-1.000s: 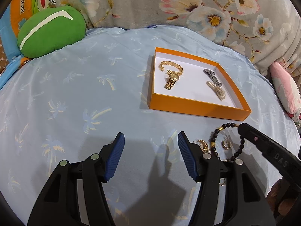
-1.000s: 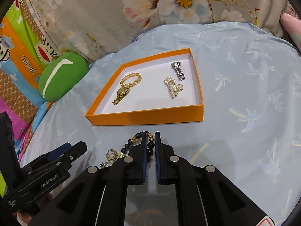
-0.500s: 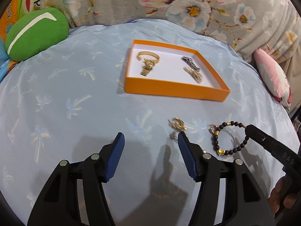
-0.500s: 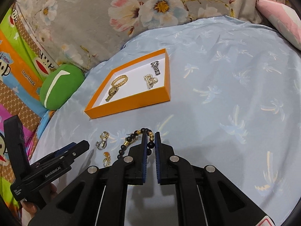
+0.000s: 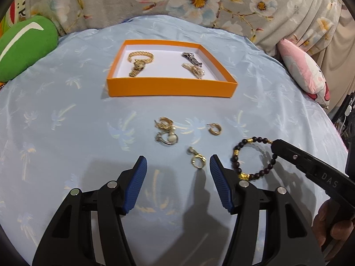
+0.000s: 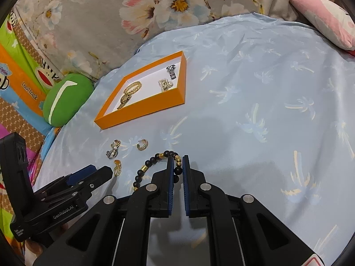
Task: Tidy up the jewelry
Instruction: 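Lift the bead bracelet with the right tool while the left tool approaches the gold earrings, then carry the bead bracelet into the box with the right tool while the left drops a hoop earring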
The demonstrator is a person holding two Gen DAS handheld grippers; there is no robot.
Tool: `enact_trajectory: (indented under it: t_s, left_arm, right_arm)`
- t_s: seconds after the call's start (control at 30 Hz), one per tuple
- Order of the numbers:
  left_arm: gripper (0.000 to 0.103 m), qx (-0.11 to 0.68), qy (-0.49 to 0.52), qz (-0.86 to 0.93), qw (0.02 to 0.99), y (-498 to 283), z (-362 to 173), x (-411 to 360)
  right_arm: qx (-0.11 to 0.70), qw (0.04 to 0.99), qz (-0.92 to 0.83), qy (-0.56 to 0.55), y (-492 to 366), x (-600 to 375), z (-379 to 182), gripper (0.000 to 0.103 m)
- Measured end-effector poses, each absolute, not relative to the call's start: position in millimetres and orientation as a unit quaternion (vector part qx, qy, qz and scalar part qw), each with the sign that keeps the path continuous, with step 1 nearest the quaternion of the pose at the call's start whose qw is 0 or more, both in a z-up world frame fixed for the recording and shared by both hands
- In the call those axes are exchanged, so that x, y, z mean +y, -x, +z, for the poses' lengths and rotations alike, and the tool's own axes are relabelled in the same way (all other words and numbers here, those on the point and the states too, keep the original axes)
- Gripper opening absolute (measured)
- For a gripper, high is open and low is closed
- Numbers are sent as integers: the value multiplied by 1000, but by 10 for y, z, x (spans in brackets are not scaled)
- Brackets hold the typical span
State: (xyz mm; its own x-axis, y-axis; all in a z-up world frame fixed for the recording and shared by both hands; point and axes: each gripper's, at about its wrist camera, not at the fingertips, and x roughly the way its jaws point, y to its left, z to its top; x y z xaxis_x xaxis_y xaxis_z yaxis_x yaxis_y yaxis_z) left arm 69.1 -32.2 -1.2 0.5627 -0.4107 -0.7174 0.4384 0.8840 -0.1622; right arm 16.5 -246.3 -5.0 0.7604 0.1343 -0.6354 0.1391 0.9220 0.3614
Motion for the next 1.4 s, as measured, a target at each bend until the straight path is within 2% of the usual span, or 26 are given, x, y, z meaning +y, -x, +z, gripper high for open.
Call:
enact_trajectory:
  t_s: [0.13, 0.37, 0.93, 1.2, 1.4]
  left_arm:
    - [56, 405, -24, -248, 880, -662, -29, -434]
    - [32, 405, -33, -248, 880, -656, -44, -530]
    - [32, 413, 37, -201, 888, -937, -28, -172]
    - [32, 390, 5, -242, 888, -859, 132, -527]
    - [32, 410, -32, -258, 874, -925, 43, -944]
  right_arm:
    - [350, 916, 3, -198, -189, -2458, -56, 7]
    - [355, 912, 8, -208, -228, -2477, -77, 7]
    - [355, 909, 15, -217, -256, -2514, -88, 7]
    - [353, 910, 13, -219, -251, -2518, -83, 7]
    - [347, 909, 7, -229, -209, -2566, -73, 7]
